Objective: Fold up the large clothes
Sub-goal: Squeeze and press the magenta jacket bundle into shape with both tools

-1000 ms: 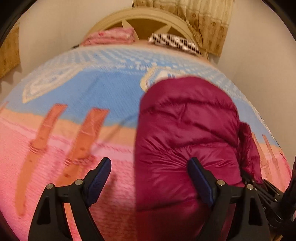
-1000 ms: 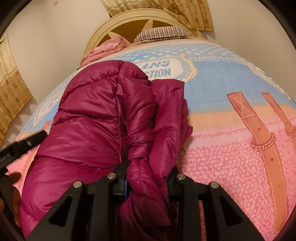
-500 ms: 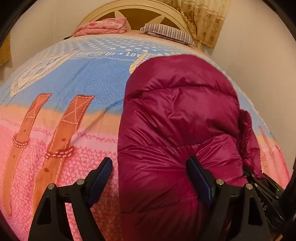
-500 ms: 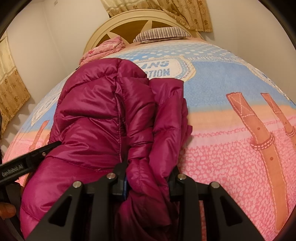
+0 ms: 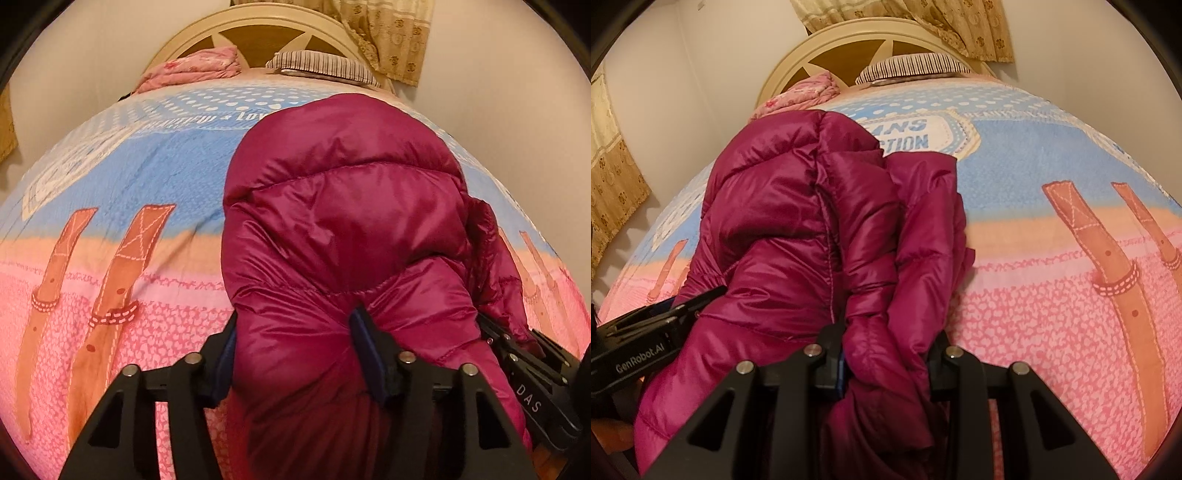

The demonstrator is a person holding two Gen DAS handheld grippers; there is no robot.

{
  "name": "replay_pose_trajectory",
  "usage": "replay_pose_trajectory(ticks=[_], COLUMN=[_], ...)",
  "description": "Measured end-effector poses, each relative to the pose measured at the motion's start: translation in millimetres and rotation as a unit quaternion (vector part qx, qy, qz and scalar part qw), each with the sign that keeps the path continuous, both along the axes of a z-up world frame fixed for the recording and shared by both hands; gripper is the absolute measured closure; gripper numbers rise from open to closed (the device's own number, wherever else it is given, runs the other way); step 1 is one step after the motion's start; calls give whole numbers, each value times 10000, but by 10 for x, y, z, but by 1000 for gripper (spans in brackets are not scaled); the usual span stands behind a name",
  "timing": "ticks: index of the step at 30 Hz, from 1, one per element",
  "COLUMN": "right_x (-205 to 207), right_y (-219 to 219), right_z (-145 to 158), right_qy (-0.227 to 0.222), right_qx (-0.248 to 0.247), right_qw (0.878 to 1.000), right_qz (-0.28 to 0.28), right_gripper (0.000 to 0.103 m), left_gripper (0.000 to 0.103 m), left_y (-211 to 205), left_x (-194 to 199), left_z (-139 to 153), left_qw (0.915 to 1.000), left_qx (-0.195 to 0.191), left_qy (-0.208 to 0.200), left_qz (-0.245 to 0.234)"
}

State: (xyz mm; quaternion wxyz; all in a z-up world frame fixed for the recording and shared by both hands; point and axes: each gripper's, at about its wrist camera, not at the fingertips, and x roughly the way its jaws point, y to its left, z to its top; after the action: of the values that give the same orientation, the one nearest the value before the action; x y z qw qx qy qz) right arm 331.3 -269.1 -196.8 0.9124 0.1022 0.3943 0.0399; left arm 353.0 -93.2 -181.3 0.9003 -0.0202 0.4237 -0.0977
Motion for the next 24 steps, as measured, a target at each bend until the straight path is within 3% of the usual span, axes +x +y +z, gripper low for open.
replay_pose_trajectory(ticks=[6, 9, 17, 24], right_x=[-1, -30, -154, -185], right_y=[-16, 14, 224, 695], right_z=[7, 32, 179, 352], right_qy=[-35, -128, -265, -406], right_qx=[22, -26, 72, 107], right_qw=[10000, 9999, 9994, 9968], right_qz=[5, -2, 205, 684], right_gripper=[74, 77, 80, 80], left_gripper=[76, 83, 85, 85], left_y=[17, 50, 340, 912], left_x=[-162, -228, -446, -643], left_z=[40, 112, 368, 571], left_qw=[9996, 9993, 9976, 9946], left_qx=[110, 192, 339, 420], left_qy=[-248, -333, -547, -689], left_qz=[-51, 11, 264, 656])
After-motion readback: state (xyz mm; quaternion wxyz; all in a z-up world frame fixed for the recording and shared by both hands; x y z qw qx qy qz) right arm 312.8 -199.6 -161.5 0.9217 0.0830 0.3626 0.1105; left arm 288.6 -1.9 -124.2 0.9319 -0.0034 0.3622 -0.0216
